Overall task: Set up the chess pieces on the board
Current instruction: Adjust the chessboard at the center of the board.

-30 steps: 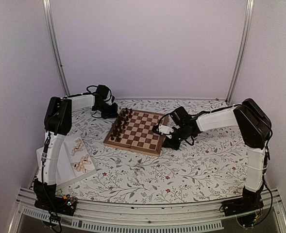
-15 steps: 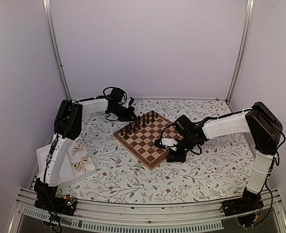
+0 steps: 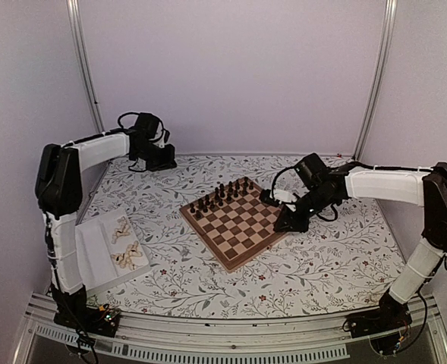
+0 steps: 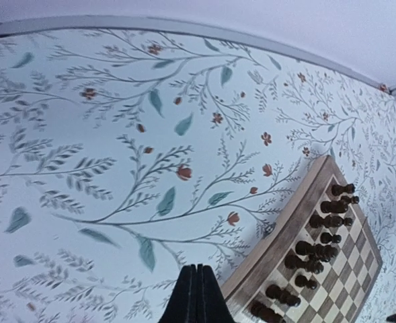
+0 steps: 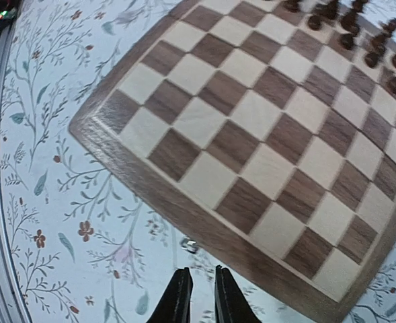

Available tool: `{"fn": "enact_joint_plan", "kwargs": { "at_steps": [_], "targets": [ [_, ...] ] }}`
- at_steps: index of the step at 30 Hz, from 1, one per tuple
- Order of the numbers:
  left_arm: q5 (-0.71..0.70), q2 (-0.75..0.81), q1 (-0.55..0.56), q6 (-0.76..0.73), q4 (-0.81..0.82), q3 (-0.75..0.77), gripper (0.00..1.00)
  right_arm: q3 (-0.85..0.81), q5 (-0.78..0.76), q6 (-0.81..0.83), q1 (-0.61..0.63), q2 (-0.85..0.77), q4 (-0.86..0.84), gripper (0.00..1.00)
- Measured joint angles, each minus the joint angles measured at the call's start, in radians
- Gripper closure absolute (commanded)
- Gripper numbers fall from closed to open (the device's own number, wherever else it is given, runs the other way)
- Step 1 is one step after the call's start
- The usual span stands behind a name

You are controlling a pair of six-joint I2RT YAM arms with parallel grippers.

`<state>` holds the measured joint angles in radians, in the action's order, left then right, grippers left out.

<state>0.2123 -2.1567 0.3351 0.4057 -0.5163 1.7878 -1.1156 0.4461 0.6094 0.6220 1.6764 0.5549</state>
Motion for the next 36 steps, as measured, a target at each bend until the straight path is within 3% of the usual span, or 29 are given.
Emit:
{"fn": "enact_joint_plan", "kwargs": {
  "at_steps": [6, 13, 19, 26, 36],
  "targets": [
    [-0.103, 0.268, -0.031, 0.034, 0.016, -0.255, 1.00, -0.105, -0.031, -0.047, -0.226, 0.044, -0.042, 0.85],
    [-0.078, 0.175, 0.006, 0.082, 0.016, -0.447, 1.00, -0.200, -0.178, -0.110, -0.280, 0.220, -0.145, 0.84],
    [-0.034, 0.100, 0.048, 0.103, 0.039, -0.425, 1.00, -0.202, -0.208, -0.122, -0.275, 0.327, -0.157, 0.84],
    [0.003, 0.005, 0.104, 0.121, 0.073, -0.307, 1.00, -0.165, -0.210, -0.104, -0.275, 0.341, -0.167, 0.84],
    [0.041, -0.111, 0.182, 0.176, 0.137, -0.161, 1.00, 0.084, -0.225, -0.063, -0.277, 0.166, -0.222, 0.84]
  ]
}}
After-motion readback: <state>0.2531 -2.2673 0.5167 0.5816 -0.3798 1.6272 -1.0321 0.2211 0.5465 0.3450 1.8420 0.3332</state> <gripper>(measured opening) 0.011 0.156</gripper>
